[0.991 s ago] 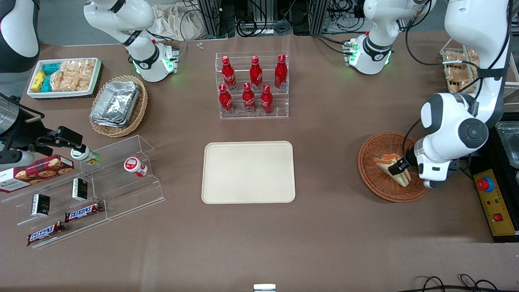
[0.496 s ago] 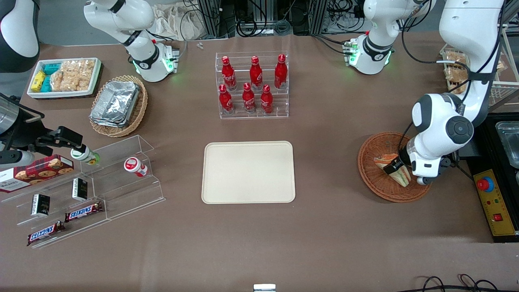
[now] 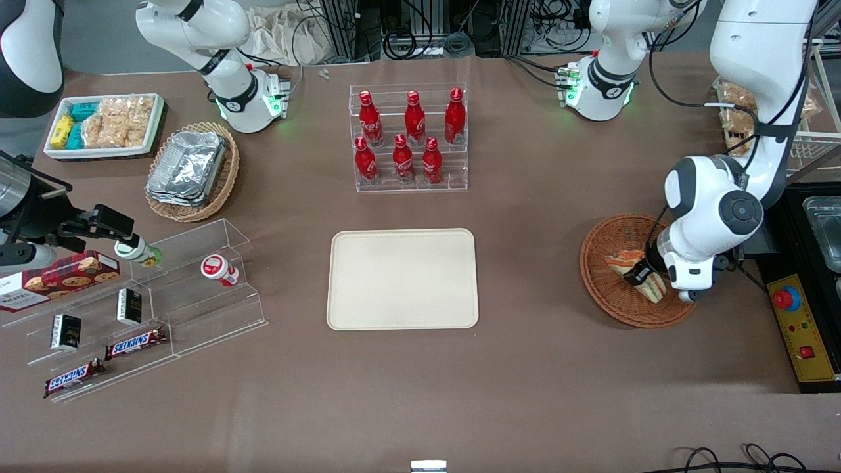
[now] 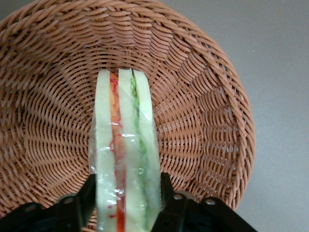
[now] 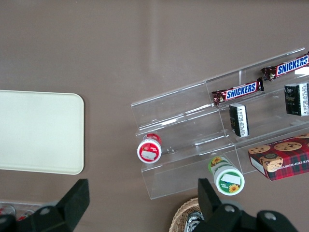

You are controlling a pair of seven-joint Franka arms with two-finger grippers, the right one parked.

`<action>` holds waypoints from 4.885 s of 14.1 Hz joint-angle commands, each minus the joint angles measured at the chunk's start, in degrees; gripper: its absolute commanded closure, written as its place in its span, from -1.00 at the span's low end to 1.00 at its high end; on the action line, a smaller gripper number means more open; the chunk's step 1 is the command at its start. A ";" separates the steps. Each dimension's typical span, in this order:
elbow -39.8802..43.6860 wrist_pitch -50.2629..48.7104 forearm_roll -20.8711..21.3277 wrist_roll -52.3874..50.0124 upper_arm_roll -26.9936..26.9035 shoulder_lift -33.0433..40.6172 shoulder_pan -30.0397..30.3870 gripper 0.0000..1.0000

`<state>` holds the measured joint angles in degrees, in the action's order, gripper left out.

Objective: Place sandwich from basket to tray

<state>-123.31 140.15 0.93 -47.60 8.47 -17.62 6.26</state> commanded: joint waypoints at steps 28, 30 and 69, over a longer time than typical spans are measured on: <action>37.53 -25.66 -3.21 11.39 21.59 -12.06 -11.61 0.87; 37.61 -19.42 -2.95 12.01 21.68 -17.69 -13.54 0.88; 19.18 -35.65 -0.23 36.41 -0.82 15.06 -3.64 -0.98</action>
<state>-95.00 101.69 1.64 -16.98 8.94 -9.46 2.10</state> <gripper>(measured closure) 0.004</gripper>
